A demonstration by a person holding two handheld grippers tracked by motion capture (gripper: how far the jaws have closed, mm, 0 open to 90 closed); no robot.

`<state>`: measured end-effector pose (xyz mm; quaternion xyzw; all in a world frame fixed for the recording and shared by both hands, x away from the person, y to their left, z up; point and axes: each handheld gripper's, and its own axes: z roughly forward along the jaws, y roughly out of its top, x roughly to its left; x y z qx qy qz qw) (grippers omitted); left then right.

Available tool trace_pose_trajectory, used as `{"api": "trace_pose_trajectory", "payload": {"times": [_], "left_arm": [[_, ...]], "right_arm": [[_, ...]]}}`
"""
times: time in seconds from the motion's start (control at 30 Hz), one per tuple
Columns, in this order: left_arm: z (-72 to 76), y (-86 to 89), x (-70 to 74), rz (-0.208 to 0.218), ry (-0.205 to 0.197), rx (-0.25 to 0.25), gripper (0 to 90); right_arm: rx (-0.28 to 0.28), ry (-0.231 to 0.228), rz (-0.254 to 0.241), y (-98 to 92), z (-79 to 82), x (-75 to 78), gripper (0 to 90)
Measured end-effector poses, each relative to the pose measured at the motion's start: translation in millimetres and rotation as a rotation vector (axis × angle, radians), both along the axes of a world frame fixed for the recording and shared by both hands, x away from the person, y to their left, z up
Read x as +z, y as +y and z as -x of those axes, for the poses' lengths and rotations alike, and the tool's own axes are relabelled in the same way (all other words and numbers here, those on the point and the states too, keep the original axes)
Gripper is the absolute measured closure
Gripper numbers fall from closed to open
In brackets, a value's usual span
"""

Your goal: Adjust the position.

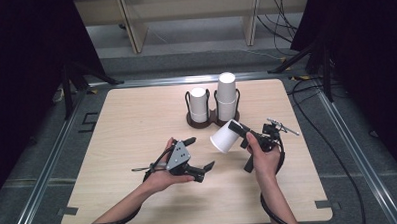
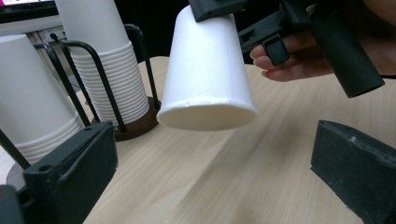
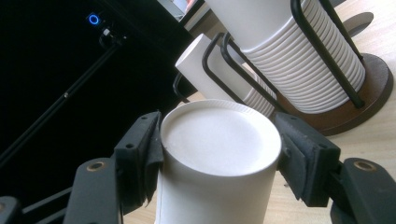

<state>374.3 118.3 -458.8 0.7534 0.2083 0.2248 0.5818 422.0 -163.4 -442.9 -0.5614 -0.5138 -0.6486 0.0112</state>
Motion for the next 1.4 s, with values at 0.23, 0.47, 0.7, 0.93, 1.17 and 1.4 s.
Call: {"api": "trace_pose_trajectory", "payload": {"times": [0.23,0.47,0.7,0.93,1.17,1.4], "left_arm": [[-6.6,-11.9,3.2,-0.011,-0.019,-0.008,0.0],[-15.1,-23.6,4.9,-0.025,-0.041,-0.021,0.0],[-28.3,-28.8,-1.3,-0.024,-0.058,-0.014,0.0],[-34.8,-32.7,-4.5,-0.023,-0.054,-0.024,1.1],[-39.0,-37.9,-9.6,-0.030,-0.040,-0.027,3.3],[-42.4,-40.9,-10.7,-0.006,-0.004,-0.036,6.0]], "right_arm": [[-0.001,0.005,-0.025,-0.3,-4.1,1.2,35.9],[0.009,0.040,-0.056,-1.7,-5.0,1.5,36.0],[0.014,0.037,-0.076,-2.6,-6.5,0.4,36.0],[0.019,0.052,-0.081,-2.4,-6.3,0.5,36.0],[0.024,0.058,-0.088,-1.3,-6.1,0.8,36.0],[0.023,0.052,-0.092,-0.9,-6.2,1.3,36.0]]}}
